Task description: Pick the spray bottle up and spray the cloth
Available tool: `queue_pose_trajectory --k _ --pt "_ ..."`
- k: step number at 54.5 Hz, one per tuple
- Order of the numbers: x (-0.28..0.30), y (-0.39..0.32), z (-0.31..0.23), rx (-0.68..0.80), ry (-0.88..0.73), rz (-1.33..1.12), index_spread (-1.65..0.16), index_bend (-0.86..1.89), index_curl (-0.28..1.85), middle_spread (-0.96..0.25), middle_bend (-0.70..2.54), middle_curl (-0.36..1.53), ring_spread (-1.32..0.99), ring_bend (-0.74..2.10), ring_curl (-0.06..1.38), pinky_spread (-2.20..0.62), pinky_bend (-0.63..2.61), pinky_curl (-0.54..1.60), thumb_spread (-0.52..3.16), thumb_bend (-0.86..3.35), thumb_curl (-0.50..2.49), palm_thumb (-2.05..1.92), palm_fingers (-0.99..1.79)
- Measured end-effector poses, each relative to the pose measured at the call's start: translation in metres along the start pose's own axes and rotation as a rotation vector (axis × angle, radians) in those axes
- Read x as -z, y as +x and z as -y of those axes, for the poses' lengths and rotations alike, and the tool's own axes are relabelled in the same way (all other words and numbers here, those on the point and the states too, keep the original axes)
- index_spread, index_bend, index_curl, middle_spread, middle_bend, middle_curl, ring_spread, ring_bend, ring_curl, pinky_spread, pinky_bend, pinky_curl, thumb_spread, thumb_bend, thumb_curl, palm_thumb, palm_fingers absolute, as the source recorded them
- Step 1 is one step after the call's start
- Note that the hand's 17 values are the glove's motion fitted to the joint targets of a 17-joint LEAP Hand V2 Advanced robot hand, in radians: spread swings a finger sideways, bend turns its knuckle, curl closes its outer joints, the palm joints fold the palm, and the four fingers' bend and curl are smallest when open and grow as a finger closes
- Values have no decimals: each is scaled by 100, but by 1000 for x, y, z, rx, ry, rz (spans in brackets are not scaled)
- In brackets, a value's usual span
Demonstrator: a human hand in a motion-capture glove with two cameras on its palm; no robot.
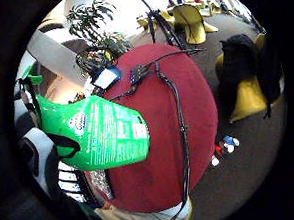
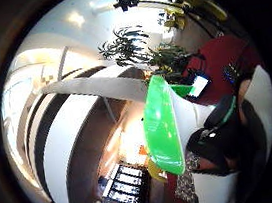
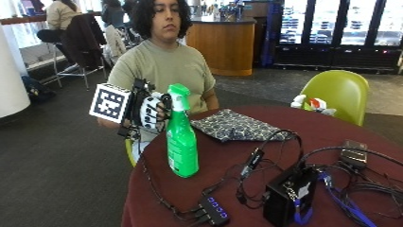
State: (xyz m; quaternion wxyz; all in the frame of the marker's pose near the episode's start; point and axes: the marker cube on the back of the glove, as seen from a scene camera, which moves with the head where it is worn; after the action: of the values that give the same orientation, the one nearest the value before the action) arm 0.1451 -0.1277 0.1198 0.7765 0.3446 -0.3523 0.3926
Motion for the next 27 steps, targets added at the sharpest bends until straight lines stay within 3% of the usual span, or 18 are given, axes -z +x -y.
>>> queue_pose_trajectory --k 9,15,18,21,27 --pt "11 1 -20 21 19 3 -25 76 55 -20 90 72 -20 105 64 -14 92 65 96 7 65 103 132" --pt "25 -4 -46 -3 -124 -82 -24 68 57 -18 87 71 -19 103 64 -18 90 65 91 -2 66 93 119" --pt "32 -8 -64 4 -227 -100 -25 50 53 -16 69 64 -17 95 60 -22 86 61 86 -5 65 88 99" --pt "41 -12 -84 5 -282 -120 -27 46 53 -11 53 58 -13 75 56 -11 76 60 96 -5 62 82 50" --pt "54 -15 -119 46 -284 -180 -32 24 44 -5 39 50 -8 60 47 8 69 52 100 -6 55 69 26"
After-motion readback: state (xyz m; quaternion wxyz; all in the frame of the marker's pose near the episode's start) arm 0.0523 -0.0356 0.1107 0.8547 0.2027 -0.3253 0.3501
